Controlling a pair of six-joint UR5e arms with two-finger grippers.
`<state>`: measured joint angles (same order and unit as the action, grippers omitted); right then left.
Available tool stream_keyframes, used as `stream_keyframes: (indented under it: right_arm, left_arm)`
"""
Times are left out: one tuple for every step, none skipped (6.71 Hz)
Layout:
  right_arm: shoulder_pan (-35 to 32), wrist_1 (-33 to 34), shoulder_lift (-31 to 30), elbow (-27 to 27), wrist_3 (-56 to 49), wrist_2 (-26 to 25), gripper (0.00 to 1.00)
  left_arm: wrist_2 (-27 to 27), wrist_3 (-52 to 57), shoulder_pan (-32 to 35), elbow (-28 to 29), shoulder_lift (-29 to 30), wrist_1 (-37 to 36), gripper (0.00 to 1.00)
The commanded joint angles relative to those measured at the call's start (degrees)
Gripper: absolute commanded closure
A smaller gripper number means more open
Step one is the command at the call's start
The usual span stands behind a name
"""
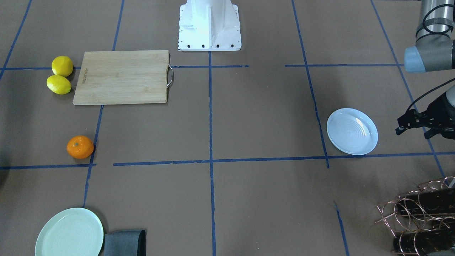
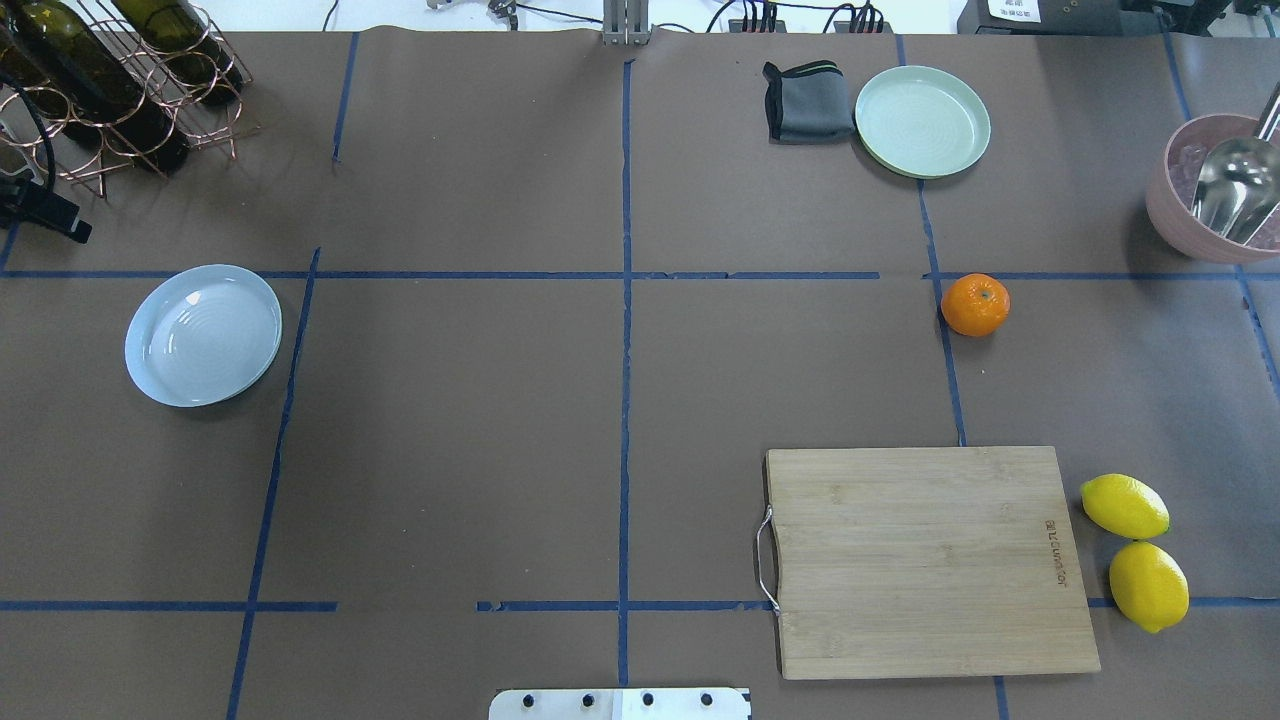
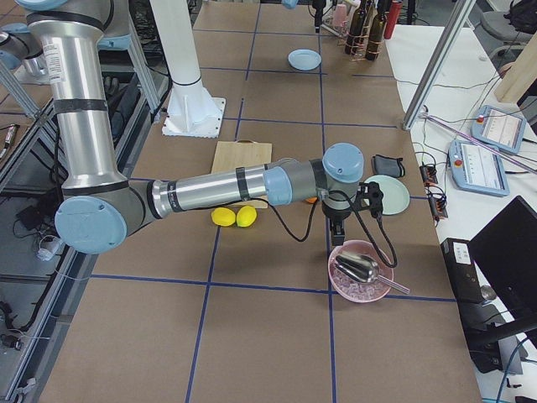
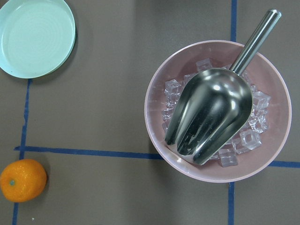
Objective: Pick orange to plate
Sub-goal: 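Move the left gripper toward the light blue plate's rim, then lower the left gripper and pinch the light blue plate's rim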
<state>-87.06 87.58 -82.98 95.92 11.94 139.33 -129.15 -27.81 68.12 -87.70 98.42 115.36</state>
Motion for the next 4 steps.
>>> stream_keyframes:
  right_arm:
    - [0.84,-1.27,0.01,-0.12,2.12,0.07,0.00]
    - [0.92,-1.27,0.01,-0.04,2.12,0.07,0.00]
    - [1.10,-1.27,0.01,0.05,2.12,0.07,0.00]
    - [1.19,-1.36,0.01,0.23,2.64,0.15,0.00]
  left_arm:
    - [5.19,-10.89,-4.90,0.16,-3.48,8.88,0.02]
    - [6.79,-13.30,-7.01,0.16,-4.02,10.39,0.03]
    - [6.80,-13.41,-7.73,0.42,-4.11,10.41,0.05]
    - [6.80,-13.84,-8.09,0.77,-4.03,10.50,0.06]
